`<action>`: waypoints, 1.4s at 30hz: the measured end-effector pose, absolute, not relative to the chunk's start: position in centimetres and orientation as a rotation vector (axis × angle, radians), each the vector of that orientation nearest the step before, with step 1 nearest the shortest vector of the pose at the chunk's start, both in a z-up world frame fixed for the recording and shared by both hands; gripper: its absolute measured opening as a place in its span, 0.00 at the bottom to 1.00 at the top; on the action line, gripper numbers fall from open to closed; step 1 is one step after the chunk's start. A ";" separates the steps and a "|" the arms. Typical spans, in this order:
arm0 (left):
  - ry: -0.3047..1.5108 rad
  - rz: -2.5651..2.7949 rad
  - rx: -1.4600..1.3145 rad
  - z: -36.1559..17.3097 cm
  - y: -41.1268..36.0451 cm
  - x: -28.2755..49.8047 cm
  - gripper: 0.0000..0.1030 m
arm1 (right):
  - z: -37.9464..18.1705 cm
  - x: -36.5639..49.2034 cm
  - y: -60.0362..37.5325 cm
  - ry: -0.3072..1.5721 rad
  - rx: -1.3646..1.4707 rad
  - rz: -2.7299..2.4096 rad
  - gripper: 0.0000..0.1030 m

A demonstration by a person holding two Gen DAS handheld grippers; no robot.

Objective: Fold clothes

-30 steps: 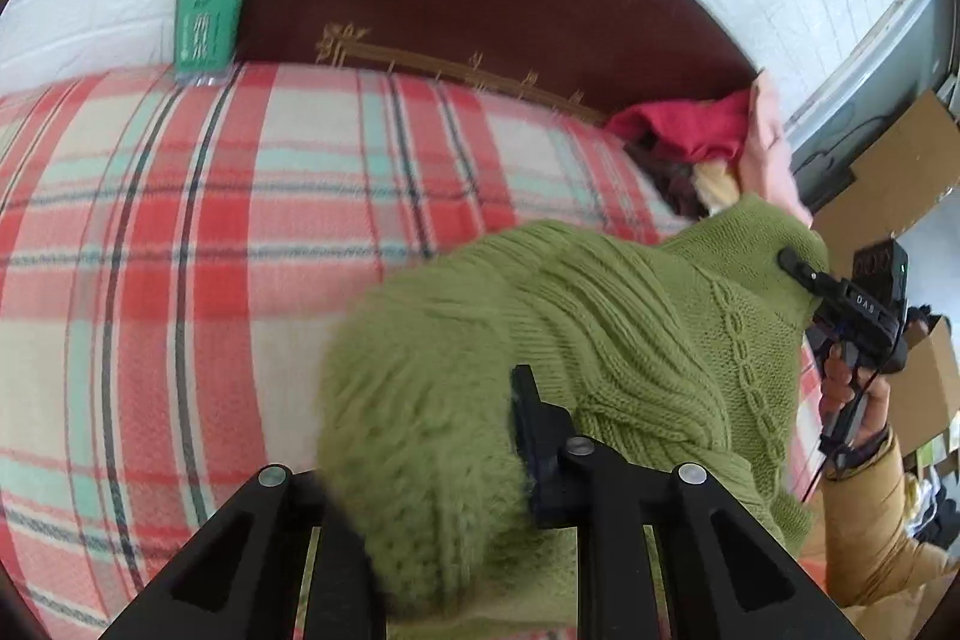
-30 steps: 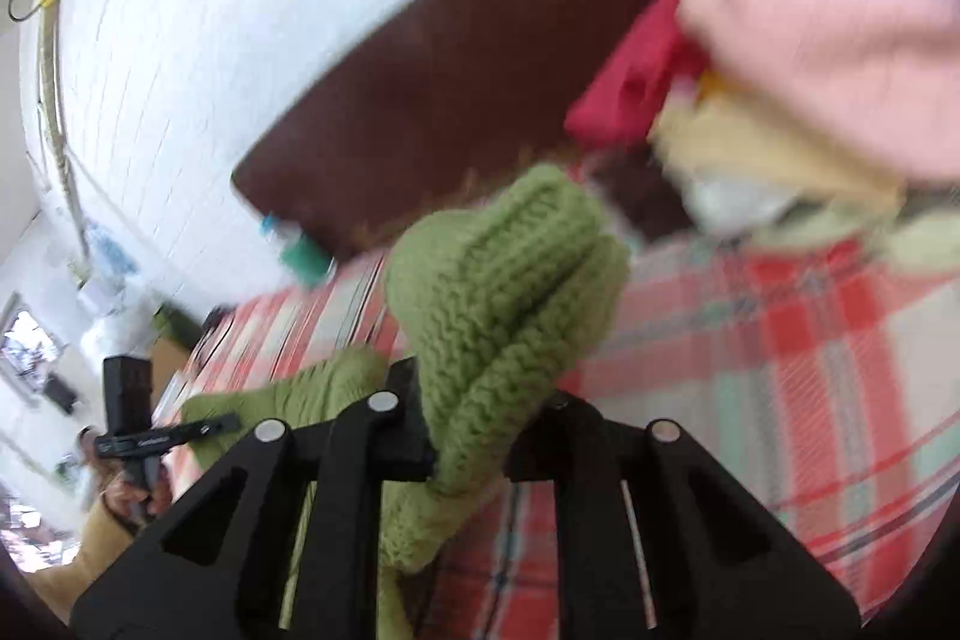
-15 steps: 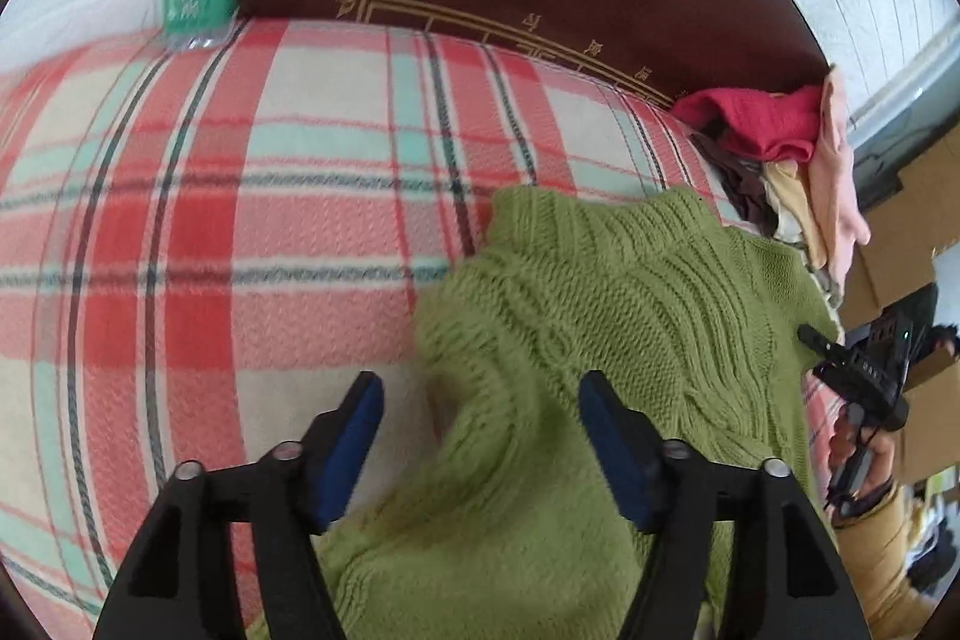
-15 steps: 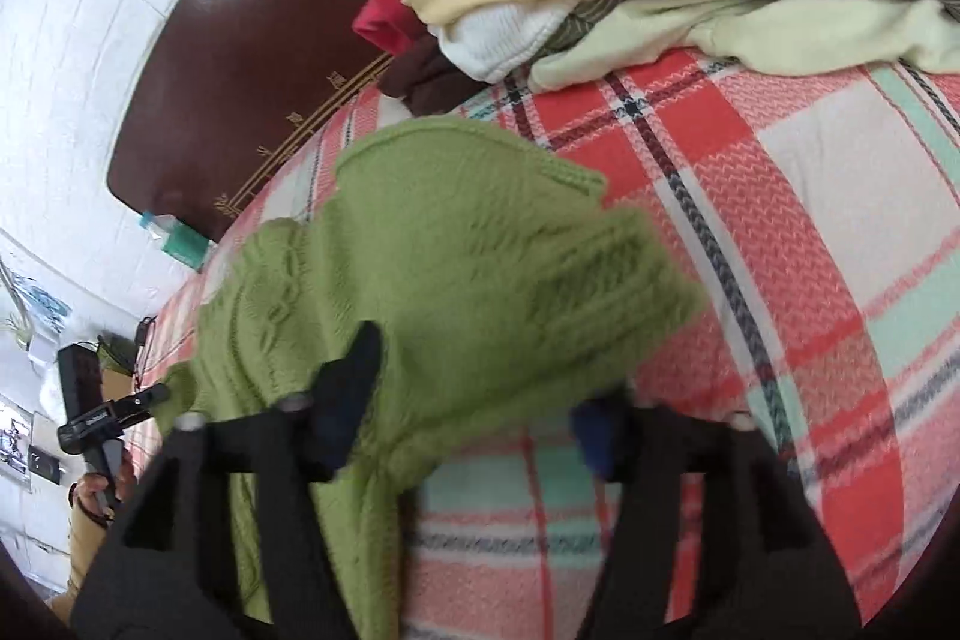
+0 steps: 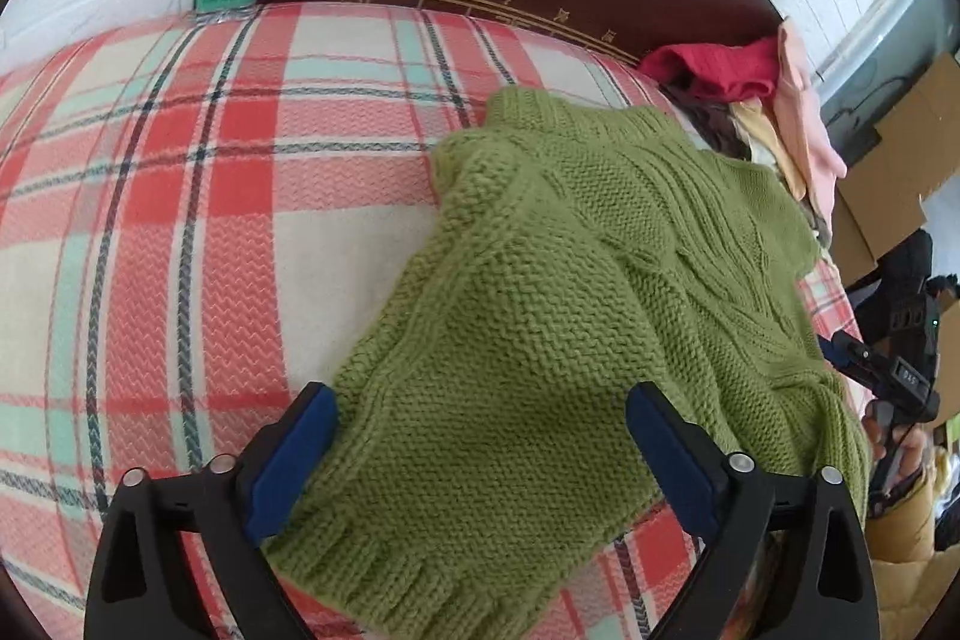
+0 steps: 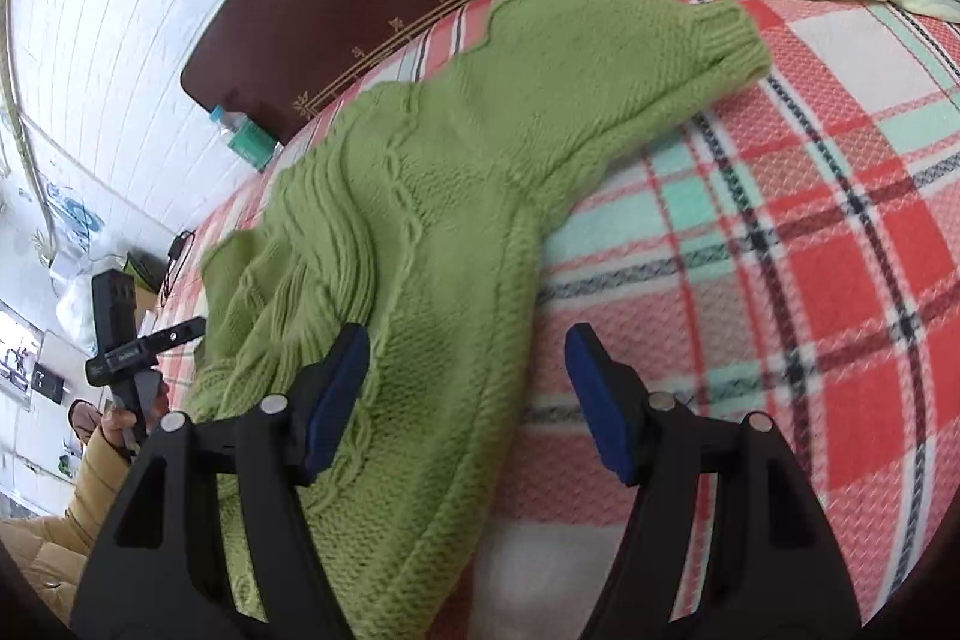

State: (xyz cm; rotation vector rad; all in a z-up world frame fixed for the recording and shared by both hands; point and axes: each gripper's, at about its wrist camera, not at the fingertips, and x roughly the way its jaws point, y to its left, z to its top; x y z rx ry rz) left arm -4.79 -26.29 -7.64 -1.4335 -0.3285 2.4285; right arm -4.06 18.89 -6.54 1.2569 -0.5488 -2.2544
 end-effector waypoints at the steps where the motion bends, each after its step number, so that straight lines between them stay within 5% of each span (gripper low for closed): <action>1: -0.290 2.445 -1.424 -7.7 -25.9 -4.9 0.94 | -6.5 -3.9 18.6 -0.545 1.260 -2.251 0.67; 2: -0.243 2.464 -1.425 -7.8 -25.4 -5.1 0.88 | -6.2 -3.7 18.6 -0.545 1.255 -2.257 0.67; 3: -0.197 2.477 -1.422 -7.7 -25.0 -5.1 0.69 | -5.9 -3.5 18.6 -0.546 1.250 -2.264 0.67; 4: -0.160 2.487 -1.424 -7.7 -24.7 -5.2 0.38 | -5.6 -3.3 18.5 -0.546 1.244 -2.270 0.67; 6: -0.137 2.516 -1.437 -7.3 -25.0 -5.4 0.11 | -5.1 -3.1 18.4 -0.546 1.232 -2.282 0.67; 10: -0.103 2.679 -1.376 -4.6 -26.9 -6.3 0.02 | -4.3 -2.8 18.1 -0.543 1.222 -2.295 0.67; 17: -0.295 2.877 -1.227 3.2 -33.2 -9.2 0.04 | -4.0 -2.4 17.0 -0.501 1.221 -2.280 0.67; 18: -0.343 2.824 -1.219 3.3 -33.2 -8.9 0.20 | -4.0 -2.3 16.8 -0.492 1.223 -2.279 0.67; 19: -0.344 2.757 -1.213 2.9 -32.6 -8.5 0.60 | -4.1 -2.3 16.8 -0.497 1.222 -2.275 0.67; 20: -0.335 2.689 -1.207 2.3 -31.9 -8.1 0.85 | -4.3 -2.2 16.8 -0.505 1.219 -2.271 0.67; 21: -0.295 2.643 -1.194 1.5 -30.9 -7.5 0.99 | -4.4 -2.3 16.9 -0.513 1.222 -2.271 0.67; 25: -0.122 2.507 -1.269 -3.3 -27.3 -6.1 0.99 | -5.2 -2.4 16.8 -0.521 1.253 -2.251 0.67; 35: -0.104 2.292 -1.406 -9.2 -24.2 -8.4 0.96 | -5.7 -1.6 17.2 -0.535 1.270 -2.254 0.67; 36: -0.071 2.296 -1.401 -9.1 -23.9 -8.1 0.77 | -5.8 -1.6 17.4 -0.538 1.275 -2.256 0.67; 37: -0.048 2.320 -1.398 -8.5 -24.0 -7.9 0.40 | -5.8 -1.6 17.5 -0.542 1.279 -2.259 0.67; 38: -0.028 2.350 -1.396 -7.9 -24.2 -7.8 0.22 | -5.9 -1.7 17.6 -0.545 1.284 -2.261 0.67; 42: 0.051 2.474 -1.393 -5.4 -25.1 -8.0 0.20 | -6.0 -1.8 17.5 -0.542 1.287 -2.259 0.67</action>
